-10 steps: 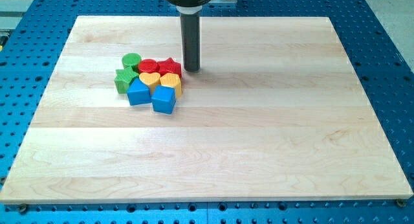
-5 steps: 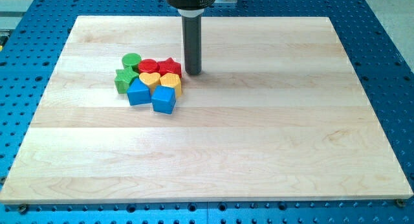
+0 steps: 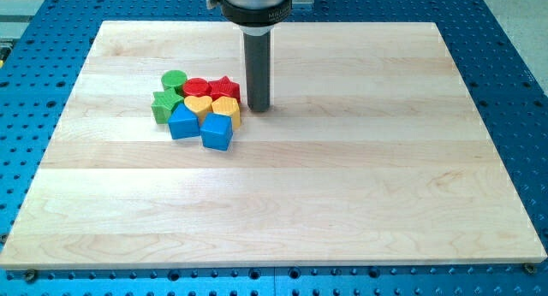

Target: Separate the green circle from the group of blocks

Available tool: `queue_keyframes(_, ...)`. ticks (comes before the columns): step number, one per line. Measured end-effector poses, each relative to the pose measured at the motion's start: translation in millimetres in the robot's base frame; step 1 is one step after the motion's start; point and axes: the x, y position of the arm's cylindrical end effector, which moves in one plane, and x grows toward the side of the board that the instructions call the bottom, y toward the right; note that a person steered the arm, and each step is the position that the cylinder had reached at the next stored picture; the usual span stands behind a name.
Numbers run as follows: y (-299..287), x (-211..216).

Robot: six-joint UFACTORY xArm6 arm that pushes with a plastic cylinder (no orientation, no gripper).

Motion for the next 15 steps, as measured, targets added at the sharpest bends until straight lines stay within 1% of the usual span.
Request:
queue_keyframes(1,-12.9,33.2)
queue_keyframes(2,-42.6,70.3)
queue_keyframes(3,-91.1,93.8)
queue_keyframes(4,-98.9,98.2)
queue_keyframes(6,-110.7,78.5)
queue_keyframes(7,-152.7,57.1)
queue_keyframes(8,-173.2,13.9)
queue_keyframes(9,-154.1,-3.5)
queue_keyframes(10,-111.7,-3.6)
queue_keyframes(11,-79.7,-38.3)
queue_keyframes(12,-82.8,-86.7)
queue_keyframes(13,-71.8,-70.3)
queue_keyframes(14,-78.1,-44.5)
queue_keyframes(15,-111.1,-36.7)
